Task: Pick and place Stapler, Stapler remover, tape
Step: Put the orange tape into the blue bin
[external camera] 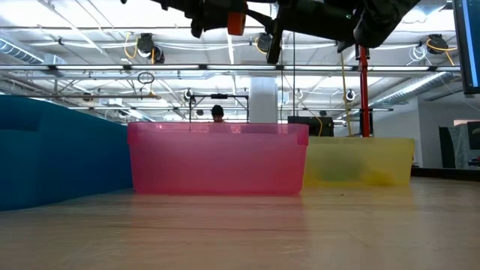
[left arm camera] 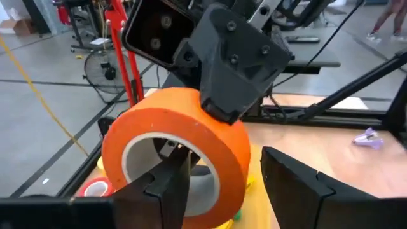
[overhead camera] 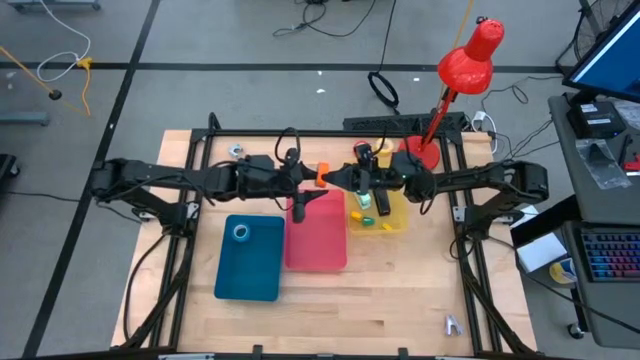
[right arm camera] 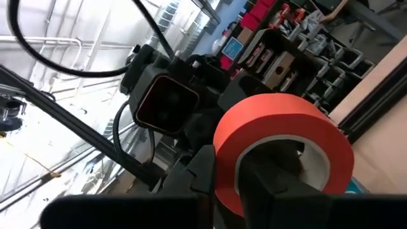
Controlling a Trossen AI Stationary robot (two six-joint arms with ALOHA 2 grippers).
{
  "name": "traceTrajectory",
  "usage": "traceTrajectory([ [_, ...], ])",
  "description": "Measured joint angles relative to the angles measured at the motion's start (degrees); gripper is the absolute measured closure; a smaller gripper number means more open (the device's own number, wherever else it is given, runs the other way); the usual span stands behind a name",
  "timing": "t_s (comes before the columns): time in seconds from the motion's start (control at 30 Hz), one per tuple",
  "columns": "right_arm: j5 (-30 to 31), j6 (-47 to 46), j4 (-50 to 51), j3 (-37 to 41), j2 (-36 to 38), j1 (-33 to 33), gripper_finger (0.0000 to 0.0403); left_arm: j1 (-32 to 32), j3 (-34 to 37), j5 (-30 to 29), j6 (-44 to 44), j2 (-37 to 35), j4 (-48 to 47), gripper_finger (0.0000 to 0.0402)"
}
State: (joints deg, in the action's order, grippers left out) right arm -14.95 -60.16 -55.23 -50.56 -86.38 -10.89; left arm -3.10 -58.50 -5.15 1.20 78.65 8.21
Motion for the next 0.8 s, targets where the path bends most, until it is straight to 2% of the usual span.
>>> traceTrajectory([
  [0.07, 0.0, 0.3, 0.3, -0.1, 0.1, 0.1, 0.0372, -0.2, 0.0, 0.6, -0.4, -0.1, 0.0, 0.0218],
  [0.13, -0.1, 0.4, 0.9, -0.1, 0.1, 0.1, 0.0372, -0.3, 0.0, 0.6, -1.2, -0.1, -1.0, 0.0241],
  [0.3, -0.5, 0.4, 2.2, -0.1, 0.0, -0.5, 0.0345, -0.3, -0.1, 5.5, -1.9, -0.1, -5.7, 0.0362],
  [0.4, -3.3, 0.7, 5.1, -0.1, -0.1, -1.0, 0.0314, -0.6, -0.2, 6.6, -3.9, -1.5, -13.9, 0.0364],
  [0.53, -7.8, 1.0, 8.2, -0.3, 0.5, -1.8, 0.0279, -1.5, 0.4, 6.7, -7.5, -5.0, -33.3, 0.0364],
  [0.6, -8.5, 1.1, 9.6, -0.3, 0.2, -2.1, 0.0267, -1.8, 0.3, 6.7, -9.7, -7.3, -39.9, 0.0364],
  [0.73, -8.1, 2.6, 9.5, -0.1, 0.2, -3.3, 0.0253, -1.8, 0.1, 6.5, -19.6, -10.9, -55.4, 0.0364],
  [0.8, -7.4, 2.8, 8.5, -0.2, 0.3, -4.0, 0.0250, -1.1, 0.2, 6.9, -25.9, -10.8, -58.3, 0.0364],
])
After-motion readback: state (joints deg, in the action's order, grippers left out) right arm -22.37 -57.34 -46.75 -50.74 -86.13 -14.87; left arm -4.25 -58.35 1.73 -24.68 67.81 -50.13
